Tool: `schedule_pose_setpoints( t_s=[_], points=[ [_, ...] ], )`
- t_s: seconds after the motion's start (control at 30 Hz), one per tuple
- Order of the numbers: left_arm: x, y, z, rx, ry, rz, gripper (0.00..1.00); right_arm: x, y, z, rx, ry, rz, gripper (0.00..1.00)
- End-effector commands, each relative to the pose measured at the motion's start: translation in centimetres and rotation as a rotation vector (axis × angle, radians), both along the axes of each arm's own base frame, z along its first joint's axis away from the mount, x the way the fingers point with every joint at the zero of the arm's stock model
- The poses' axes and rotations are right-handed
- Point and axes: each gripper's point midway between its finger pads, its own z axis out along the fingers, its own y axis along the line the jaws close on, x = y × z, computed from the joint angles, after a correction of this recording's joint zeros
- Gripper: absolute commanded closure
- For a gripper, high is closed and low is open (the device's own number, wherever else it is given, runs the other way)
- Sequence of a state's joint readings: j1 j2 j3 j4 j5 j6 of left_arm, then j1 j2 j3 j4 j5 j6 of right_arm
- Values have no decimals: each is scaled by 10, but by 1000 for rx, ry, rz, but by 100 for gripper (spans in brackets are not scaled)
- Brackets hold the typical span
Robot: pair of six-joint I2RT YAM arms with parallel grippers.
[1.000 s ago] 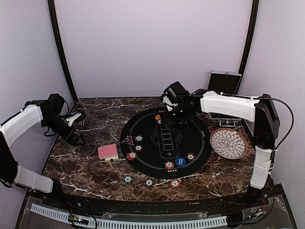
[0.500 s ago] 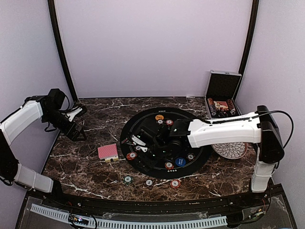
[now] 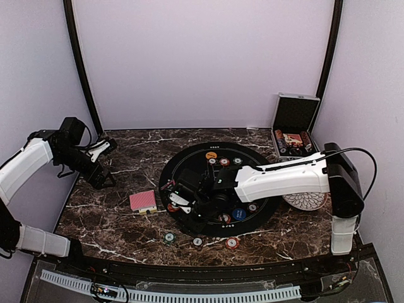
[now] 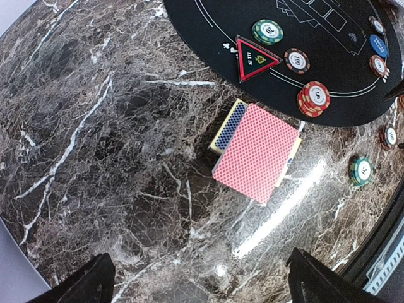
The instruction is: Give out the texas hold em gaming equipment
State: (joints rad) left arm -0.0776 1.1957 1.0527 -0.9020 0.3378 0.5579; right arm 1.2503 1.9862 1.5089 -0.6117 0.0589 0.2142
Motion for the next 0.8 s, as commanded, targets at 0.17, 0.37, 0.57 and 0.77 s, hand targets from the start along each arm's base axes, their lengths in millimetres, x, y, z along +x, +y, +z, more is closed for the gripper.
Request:
schedule_pose_setpoints(
  t_s=[0.17, 0.37, 0.57, 0.77],
  points=[
    [-4, -4, -4, 9, 3, -46, 1, -18, 30, -10, 51, 68, 145, 30],
    [-4, -4, -1, 17, -8, -49, 1, -16, 50, -13, 75, 62, 184, 30],
    [-3, -4, 1, 18, -8, -51, 1, -20, 62, -16, 82, 60, 220, 30],
    [-3, -5, 5, 13, -12, -48, 1, -28, 67, -24, 65, 64, 262, 30]
  ],
)
